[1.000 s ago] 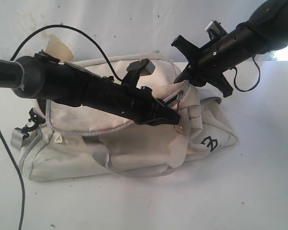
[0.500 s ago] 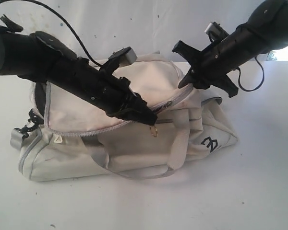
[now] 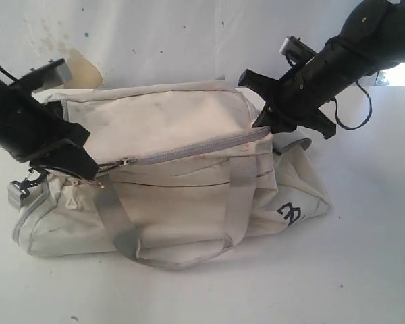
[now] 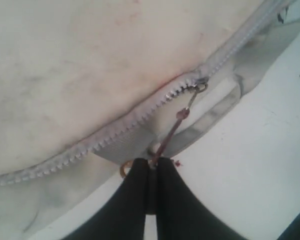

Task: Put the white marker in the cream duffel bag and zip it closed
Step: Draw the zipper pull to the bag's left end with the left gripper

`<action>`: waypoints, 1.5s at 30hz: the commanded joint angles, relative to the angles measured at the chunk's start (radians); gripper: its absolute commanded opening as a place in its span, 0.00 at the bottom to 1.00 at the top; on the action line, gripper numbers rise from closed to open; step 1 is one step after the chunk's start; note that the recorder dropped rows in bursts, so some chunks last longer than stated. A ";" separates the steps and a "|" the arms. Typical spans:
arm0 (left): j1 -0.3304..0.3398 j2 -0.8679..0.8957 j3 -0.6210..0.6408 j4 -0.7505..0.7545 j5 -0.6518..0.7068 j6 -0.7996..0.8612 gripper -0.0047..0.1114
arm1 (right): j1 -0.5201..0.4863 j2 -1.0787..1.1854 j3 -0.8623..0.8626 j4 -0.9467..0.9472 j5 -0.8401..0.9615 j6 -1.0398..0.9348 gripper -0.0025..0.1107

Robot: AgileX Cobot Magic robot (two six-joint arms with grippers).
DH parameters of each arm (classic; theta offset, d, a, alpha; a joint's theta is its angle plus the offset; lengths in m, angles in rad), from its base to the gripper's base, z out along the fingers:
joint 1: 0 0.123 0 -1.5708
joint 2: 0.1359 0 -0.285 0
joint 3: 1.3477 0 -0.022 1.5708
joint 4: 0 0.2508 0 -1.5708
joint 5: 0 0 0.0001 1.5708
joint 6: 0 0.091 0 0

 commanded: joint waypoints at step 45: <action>0.140 -0.296 0.070 -0.416 -0.033 0.615 0.04 | -0.020 -0.073 -0.003 -0.233 -0.087 -0.259 0.55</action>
